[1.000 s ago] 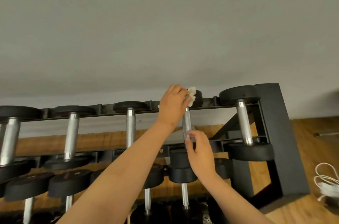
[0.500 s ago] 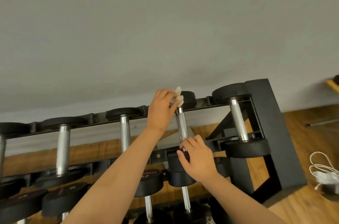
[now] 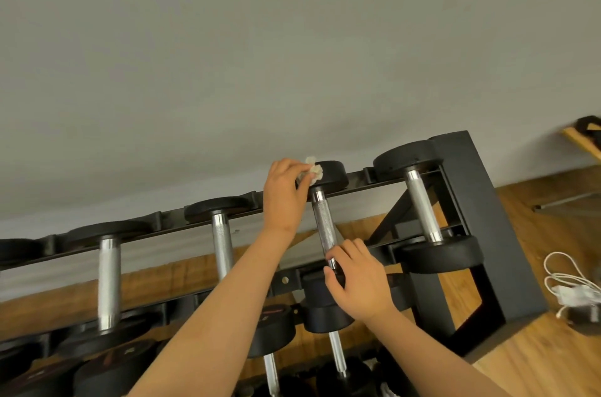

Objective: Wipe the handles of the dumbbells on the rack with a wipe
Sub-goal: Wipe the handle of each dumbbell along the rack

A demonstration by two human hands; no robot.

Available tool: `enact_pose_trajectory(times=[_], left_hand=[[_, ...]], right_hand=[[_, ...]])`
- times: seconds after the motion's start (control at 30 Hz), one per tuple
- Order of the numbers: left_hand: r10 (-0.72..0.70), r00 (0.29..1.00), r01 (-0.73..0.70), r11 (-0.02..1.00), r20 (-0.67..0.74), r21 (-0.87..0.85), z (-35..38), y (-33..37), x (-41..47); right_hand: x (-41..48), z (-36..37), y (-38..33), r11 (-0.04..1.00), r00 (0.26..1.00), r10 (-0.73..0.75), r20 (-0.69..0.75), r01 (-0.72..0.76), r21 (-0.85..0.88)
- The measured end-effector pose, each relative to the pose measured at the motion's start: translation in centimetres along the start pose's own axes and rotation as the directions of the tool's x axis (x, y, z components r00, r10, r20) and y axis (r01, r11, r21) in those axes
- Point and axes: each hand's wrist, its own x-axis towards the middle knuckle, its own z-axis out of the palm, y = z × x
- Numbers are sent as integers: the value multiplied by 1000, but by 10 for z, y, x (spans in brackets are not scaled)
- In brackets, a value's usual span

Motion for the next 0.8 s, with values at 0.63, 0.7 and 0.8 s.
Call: enact_pose_trajectory(times=[0.63, 0.7, 0.8], left_hand=[[-210, 973, 190, 963, -92, -190, 0, -24, -12], [-224, 970, 203, 960, -94, -195, -2, -28, -7], [-278, 953, 248, 944, -121, -220, 3, -31, -20]], right_hand=[[0, -2, 6, 998, 1000, 8, -5, -8, 59], [-1, -3, 7, 998, 1000, 8, -6, -7, 66], [0, -3, 7, 997, 1000, 4, -3, -4, 71]])
